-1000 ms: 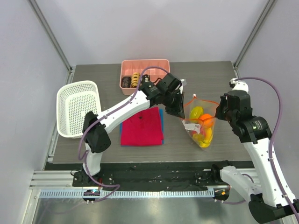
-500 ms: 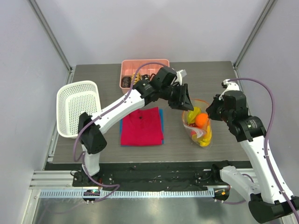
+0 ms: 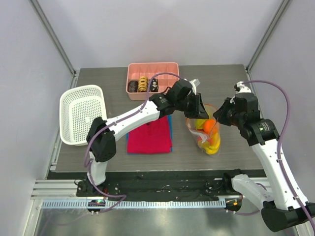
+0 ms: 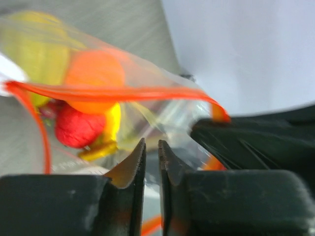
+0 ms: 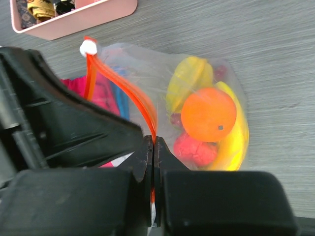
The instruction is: Open the zip-top bag and remove the fake food
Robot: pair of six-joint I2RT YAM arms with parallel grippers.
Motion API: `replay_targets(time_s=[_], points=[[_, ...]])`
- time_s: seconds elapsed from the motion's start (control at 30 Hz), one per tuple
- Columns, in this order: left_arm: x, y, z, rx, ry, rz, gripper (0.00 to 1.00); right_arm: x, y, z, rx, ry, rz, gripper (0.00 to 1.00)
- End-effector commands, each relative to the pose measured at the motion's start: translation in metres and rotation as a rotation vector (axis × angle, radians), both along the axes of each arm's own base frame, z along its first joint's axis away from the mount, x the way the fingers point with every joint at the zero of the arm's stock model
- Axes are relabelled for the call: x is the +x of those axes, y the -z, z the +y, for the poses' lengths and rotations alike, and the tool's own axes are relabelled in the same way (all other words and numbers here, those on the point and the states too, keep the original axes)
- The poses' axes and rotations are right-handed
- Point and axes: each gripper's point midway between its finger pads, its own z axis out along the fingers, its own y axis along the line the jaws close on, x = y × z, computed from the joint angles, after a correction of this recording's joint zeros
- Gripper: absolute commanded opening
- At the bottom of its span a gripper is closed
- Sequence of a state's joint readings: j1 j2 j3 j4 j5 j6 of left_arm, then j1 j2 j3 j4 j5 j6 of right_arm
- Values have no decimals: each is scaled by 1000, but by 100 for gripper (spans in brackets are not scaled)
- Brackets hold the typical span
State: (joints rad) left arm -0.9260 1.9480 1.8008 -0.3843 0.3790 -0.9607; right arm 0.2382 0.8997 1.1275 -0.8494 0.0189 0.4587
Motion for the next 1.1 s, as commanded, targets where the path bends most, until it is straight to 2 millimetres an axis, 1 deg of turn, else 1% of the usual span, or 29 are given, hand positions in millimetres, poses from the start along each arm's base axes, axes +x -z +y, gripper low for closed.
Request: replay_targets(time_s=[0.0, 0.03, 0.07, 0.1, 0.17, 0.2, 0.3, 0.37, 0.43, 0.5, 0.53, 0.57, 0.63, 0.7, 0.73, 0.77, 0.83, 0.87, 0.93, 0.97, 1.0, 1.03, 1.07], points=[[21, 13, -2, 34, -70, -114, 29, 7, -26, 16, 131, 5, -43, 1], [22, 16, -2, 41, -65, -134, 34, 10, -26, 20, 156, 8, -38, 1], [26, 21, -5, 36, -68, -155, 45, 10, -27, 21, 167, 9, -38, 1], [28, 32, -4, 56, -68, -161, 49, 11, -27, 23, 178, 4, -35, 2], [27, 48, -3, 87, -44, -166, 52, 15, -27, 25, 195, 16, -36, 1], [26, 60, -2, 103, -34, -158, 52, 16, -26, 26, 201, 16, -35, 1], [23, 72, -1, 87, -6, -177, 57, 21, -23, 30, 224, 9, -40, 1], [23, 79, -1, 86, 10, -183, 63, 22, -13, 33, 243, 14, -28, 1], [21, 92, -5, 105, 55, -169, 64, 20, -1, 36, 263, 15, 5, 1], [19, 99, -8, 102, 71, -154, 68, 17, 4, 37, 282, 20, 21, 1], [21, 95, -13, 73, 70, -167, 70, 15, 9, 39, 287, 13, 36, 1], [20, 95, -16, 59, 68, -170, 73, 13, 10, 40, 291, 8, 38, 1], [21, 97, -20, 34, 61, -177, 73, 11, 13, 42, 301, 5, 49, 1], [21, 103, -21, 44, 56, -174, 71, 10, 12, 44, 315, -5, 55, 1], [20, 105, -23, 41, 56, -157, 68, 10, 12, 45, 318, -5, 60, 1], [16, 105, -27, 22, 81, -146, 59, 10, 11, 45, 320, -4, 59, 1], [9, 105, -32, 15, 114, -138, 57, 10, 10, 45, 314, -9, 57, 1], [-4, 112, -31, 10, 165, -106, 67, 11, 10, 44, 304, -13, 56, 1], [-13, 118, -28, 10, 193, -97, 79, 8, 16, 43, 292, -12, 68, 1], [-17, 122, -23, 11, 198, -100, 79, 7, 17, 43, 291, -16, 70, 1], [-20, 127, -21, 19, 205, -97, 79, 5, 23, 43, 290, -14, 82, 1], [-25, 135, -17, 33, 220, -91, 78, 4, 23, 43, 294, -13, 80, 1], [-27, 128, -22, -15, 248, -122, 77, 3, 25, 43, 294, -14, 83, 1]])
